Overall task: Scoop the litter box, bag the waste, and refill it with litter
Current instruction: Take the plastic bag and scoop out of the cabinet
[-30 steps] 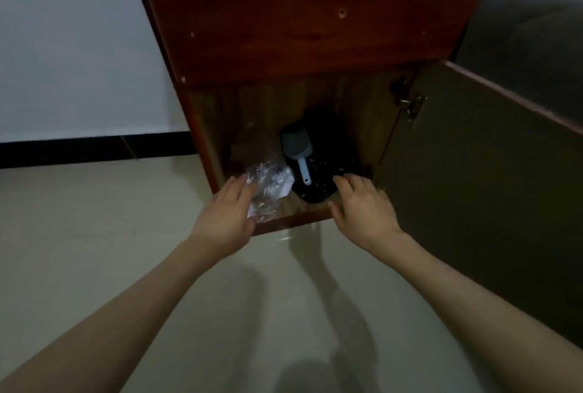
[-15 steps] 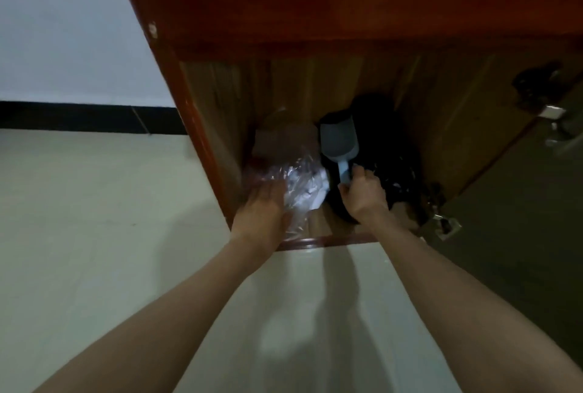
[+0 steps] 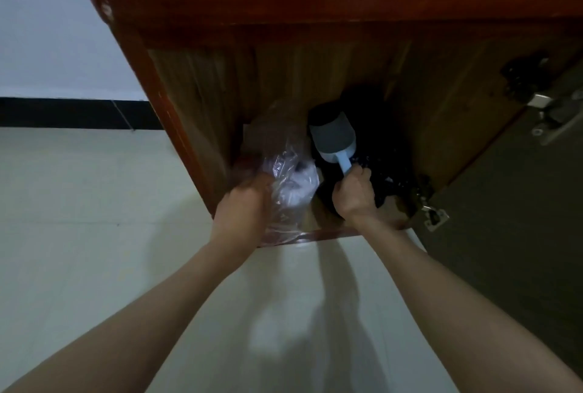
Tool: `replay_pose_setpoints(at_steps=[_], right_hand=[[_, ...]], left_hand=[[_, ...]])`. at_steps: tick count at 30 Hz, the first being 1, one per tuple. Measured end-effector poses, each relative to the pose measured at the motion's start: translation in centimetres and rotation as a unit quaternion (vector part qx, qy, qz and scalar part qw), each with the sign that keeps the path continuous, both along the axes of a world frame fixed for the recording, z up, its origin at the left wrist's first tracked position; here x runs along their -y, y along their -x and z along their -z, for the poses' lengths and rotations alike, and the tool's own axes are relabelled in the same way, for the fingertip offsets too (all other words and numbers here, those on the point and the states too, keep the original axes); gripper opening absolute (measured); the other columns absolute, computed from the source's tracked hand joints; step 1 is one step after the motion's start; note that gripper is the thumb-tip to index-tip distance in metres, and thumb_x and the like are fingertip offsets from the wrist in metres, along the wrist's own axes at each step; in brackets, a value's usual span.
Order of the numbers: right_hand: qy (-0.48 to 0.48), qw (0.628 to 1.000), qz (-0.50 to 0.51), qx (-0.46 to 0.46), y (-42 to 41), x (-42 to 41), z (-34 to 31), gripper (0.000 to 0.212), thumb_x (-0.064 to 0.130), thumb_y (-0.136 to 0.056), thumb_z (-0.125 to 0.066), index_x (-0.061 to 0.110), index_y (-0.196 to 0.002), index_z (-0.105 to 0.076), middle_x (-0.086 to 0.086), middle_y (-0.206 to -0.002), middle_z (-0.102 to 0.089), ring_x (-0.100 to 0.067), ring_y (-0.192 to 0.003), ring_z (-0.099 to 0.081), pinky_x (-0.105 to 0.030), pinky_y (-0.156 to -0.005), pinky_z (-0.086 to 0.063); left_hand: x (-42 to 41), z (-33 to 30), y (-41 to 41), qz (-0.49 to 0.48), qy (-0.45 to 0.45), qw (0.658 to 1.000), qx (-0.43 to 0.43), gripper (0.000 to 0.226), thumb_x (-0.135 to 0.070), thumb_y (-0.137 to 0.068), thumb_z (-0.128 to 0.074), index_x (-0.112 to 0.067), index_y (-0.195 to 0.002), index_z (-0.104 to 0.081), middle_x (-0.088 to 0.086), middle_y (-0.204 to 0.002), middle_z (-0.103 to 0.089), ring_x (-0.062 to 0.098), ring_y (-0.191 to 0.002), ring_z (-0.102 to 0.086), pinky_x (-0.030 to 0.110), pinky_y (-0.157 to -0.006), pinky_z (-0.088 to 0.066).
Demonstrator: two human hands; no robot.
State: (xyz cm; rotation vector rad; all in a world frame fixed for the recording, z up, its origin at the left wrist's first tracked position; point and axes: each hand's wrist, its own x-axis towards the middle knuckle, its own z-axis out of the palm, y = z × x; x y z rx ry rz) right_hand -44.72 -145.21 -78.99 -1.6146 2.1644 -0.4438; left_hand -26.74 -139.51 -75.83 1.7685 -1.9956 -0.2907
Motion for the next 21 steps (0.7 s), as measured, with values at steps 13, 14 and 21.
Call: replay_pose_setpoints(at_steps=[13, 14, 21], right_hand=[[-0.056, 0.903, 0.119, 0.41, 0.1, -16.8, -6.7, 0.014, -0.001, -0.089, -0.043, 0.009, -0.099, -0.044, -0.006, -0.069, -0.042, -0.015, -0.053, -0.033, -0.026, -0.05, -0.028], [-0.053, 0.903, 0.12, 0.409, -0.5, -18.0, -7.4, 0.013, -0.001, -0.089, -0.042, 0.011, -0.092, -0.044, -0.005, -0.068, -0.041, -0.015, -0.052, -0.032, -0.026, -0.049, -0.027], [-0.035, 0.938, 0.016, 0.344, -4.8, -25.0, -12.7, 0.019, 0.024, -0.092, -0.056, 0.017, -0.076, -0.049, -0.001, -0.061, -0.044, -0.013, -0.051, -0.037, -0.026, -0.05, -0.031]], left_hand=[[-10.3, -8.4, -5.1, 0.103, 0.021, 0.991, -0.076, 0.014, -0.012, -0.093, -0.052, -0.008, -0.1, -0.064, 0.005, -0.092, -0.065, 0.021, -0.082, -0.061, 0.027, -0.074, -0.046], [-11.2, -9.1, -6.2, 0.099, -0.002, 0.992, -0.08, 0.017, -0.012, -0.093, -0.05, -0.009, -0.102, -0.064, 0.0, -0.092, -0.063, 0.017, -0.082, -0.059, 0.026, -0.074, -0.045], [-18.9, -12.6, -16.0, -0.081, -0.097, 0.98, -0.154, 0.023, 0.0, -0.091, -0.046, -0.015, -0.093, -0.064, -0.003, -0.077, -0.059, -0.007, -0.06, -0.058, 0.004, -0.06, -0.04]])
